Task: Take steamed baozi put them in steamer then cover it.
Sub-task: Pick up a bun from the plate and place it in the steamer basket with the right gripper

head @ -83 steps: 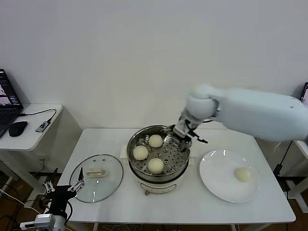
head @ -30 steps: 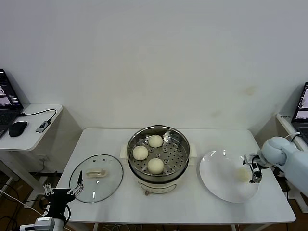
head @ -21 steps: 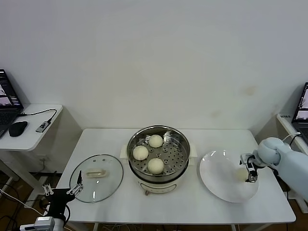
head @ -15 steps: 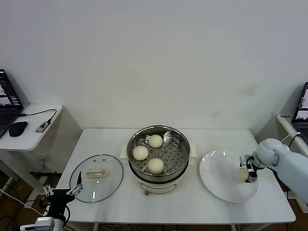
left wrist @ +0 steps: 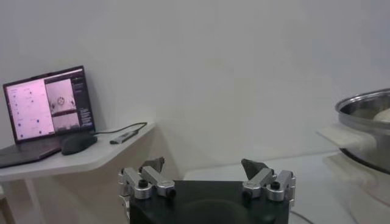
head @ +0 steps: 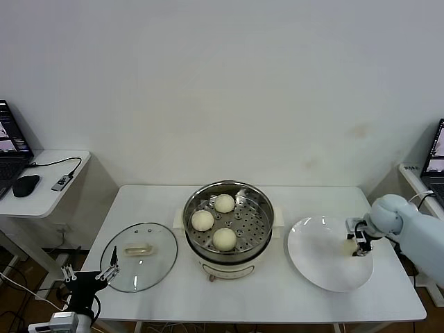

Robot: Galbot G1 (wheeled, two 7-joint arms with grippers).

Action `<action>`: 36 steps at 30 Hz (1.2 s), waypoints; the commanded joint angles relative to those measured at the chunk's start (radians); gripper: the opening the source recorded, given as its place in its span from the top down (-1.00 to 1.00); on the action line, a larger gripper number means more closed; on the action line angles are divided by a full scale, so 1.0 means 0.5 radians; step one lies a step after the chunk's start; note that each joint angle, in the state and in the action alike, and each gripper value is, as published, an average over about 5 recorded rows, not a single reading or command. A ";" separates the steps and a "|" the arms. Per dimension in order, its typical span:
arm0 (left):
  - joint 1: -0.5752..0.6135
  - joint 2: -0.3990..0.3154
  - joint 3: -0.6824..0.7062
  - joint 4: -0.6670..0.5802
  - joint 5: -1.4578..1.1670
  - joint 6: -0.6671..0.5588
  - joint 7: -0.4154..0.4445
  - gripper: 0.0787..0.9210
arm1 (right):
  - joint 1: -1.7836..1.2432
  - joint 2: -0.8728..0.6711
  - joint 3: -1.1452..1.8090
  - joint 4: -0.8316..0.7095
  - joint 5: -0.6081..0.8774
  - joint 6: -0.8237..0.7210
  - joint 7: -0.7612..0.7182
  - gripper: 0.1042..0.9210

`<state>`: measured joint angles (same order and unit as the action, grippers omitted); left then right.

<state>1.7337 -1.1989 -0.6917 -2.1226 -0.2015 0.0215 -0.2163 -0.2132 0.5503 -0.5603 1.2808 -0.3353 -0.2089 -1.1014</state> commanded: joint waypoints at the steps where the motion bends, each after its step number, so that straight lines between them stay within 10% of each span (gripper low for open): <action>1: -0.013 0.000 0.016 0.000 -0.001 0.007 0.003 -0.77 | 0.520 -0.142 -0.378 0.233 0.305 -0.088 -0.034 -0.07; 13: -0.066 -0.011 0.081 -0.015 -0.005 0.018 0.007 -0.77 | 1.894 0.206 -1.326 0.527 1.205 -0.401 0.095 -0.12; 24: -0.083 -0.025 0.093 -0.027 -0.007 0.021 0.007 -0.77 | 1.925 0.753 -1.461 0.581 1.864 -0.825 0.425 -0.14; 36: -0.081 -0.043 0.084 -0.035 -0.019 0.016 0.004 -0.77 | 1.664 1.043 -1.568 0.446 1.921 -1.027 0.603 -0.14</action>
<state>1.6937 -1.2197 -0.6505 -2.1381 -0.2101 0.0303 -0.2139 0.6279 0.9433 -1.2733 1.5225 0.5225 -0.6273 -0.8726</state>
